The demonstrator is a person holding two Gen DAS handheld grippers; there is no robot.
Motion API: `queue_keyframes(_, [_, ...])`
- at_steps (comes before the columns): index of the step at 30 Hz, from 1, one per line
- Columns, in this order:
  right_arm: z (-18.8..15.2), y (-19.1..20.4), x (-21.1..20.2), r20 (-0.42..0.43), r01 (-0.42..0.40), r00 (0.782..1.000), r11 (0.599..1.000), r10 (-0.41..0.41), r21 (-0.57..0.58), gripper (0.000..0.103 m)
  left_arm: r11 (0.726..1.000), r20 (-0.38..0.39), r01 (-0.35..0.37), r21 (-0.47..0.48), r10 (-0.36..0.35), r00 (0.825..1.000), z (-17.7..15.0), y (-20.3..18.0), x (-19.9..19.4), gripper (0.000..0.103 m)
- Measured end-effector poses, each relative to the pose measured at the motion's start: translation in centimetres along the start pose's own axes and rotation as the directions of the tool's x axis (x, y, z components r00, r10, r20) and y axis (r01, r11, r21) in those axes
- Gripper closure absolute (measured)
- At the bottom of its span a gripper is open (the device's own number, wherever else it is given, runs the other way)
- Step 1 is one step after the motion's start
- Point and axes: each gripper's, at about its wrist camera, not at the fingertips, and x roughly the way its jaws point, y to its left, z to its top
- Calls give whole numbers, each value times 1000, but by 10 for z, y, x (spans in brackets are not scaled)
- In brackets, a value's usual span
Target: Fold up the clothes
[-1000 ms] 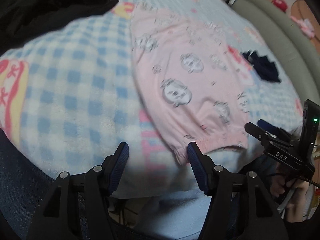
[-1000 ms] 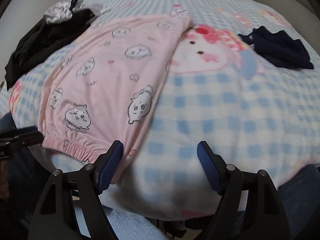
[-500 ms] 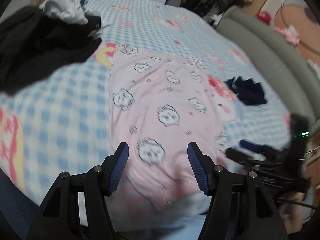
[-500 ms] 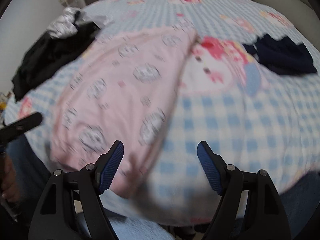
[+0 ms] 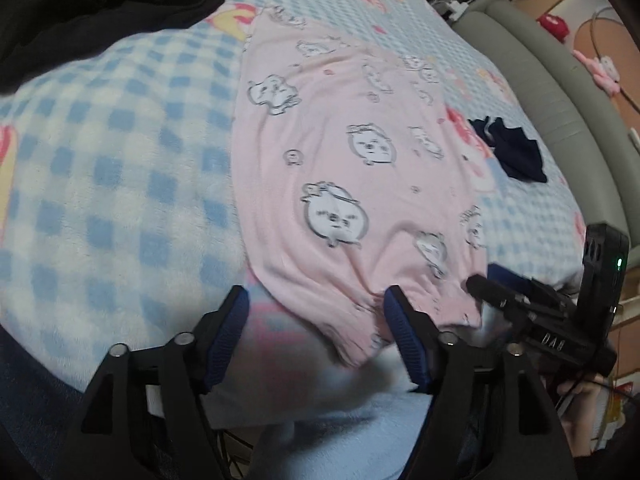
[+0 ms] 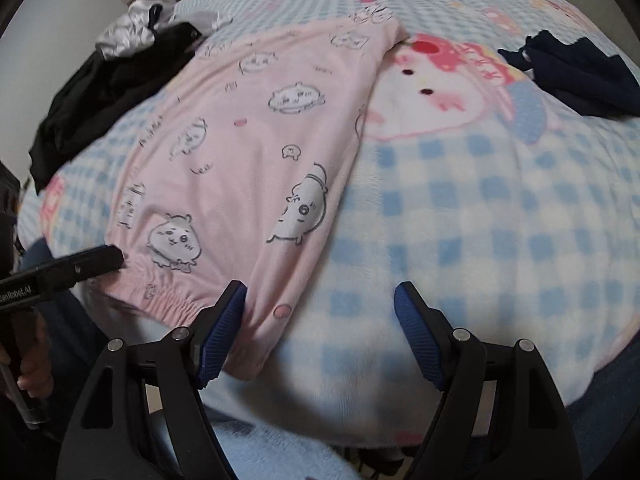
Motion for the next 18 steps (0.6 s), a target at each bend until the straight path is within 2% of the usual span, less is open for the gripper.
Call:
queue_keyframes(1, [3,0,-6,19,-7,1000,1000,7,2,26,1000,9,18,4,-18,1000,0,-3,-2,25])
queue_keyframes(4, [13,3,-20,76,-25,997,1000,25,2,25,1000,50,13,-4,-13,999,5,-7,-5,21])
queue_keyframes(7, [23,7,-17,89,28,996,1000,-29,12,23,994,71,-108,-23,109,991,13,-4,-2,20])
queue_keyframes(8, [27,7,-14,87,40,995,999,-41,22,18,995,58,-99,-30,100,993,13,-2,1,20])
queue_keyframes(10, [29,5,-9,83,9,997,999,-12,42,17,995,32,-84,-44,86,996,13,2,8,20])
queue_keyframes(11, [28,5,-5,65,11,998,999,-13,34,17,994,12,-107,-32,107,994,9,2,13,20])
queue_keyframes(13, [23,10,10,14,66,998,998,-66,-4,18,989,-9,-146,5,146,989,0,3,19,21])
queue_keyframes(15, [10,6,20,-6,128,992,991,-128,-25,19,991,-10,-133,4,133,991,-3,6,15,21])
queue_keyframes(18, [-4,-7,14,9,103,995,995,-103,12,19,989,-23,-150,10,150,988,1,6,13,21])
